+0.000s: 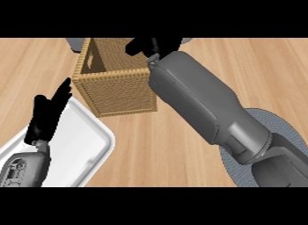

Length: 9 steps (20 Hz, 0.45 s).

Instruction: Pick the can from the placemat and place it in the basket

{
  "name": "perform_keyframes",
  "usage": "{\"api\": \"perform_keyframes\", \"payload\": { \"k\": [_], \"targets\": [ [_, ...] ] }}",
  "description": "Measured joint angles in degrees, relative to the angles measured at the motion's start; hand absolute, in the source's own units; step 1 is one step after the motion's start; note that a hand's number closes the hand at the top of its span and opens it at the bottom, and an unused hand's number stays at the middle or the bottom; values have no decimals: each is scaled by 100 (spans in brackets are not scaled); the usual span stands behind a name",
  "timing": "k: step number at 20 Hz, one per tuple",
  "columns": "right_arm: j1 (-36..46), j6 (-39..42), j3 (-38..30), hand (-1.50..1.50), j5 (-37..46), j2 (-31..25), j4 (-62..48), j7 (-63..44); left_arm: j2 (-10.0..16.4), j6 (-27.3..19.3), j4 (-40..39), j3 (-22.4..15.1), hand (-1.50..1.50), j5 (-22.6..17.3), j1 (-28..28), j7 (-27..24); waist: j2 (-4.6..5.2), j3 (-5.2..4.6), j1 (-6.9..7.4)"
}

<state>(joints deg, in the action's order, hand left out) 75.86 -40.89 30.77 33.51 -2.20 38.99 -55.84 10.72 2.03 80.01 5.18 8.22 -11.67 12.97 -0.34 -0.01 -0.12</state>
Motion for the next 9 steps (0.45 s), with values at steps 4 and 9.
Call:
{"api": "perform_keyframes", "payload": {
  "k": [4,9],
  "targets": [
    [-355,-126,-214,-150,192,-313,558,-321,-23,-61,96,28,0,4,117,51,-45,4,-127],
    [-1348,-148,-335,-150,249,-855,1788,-370,3,-148,90,109,0,29,148,84,-89,7,-306]
  ]
}}
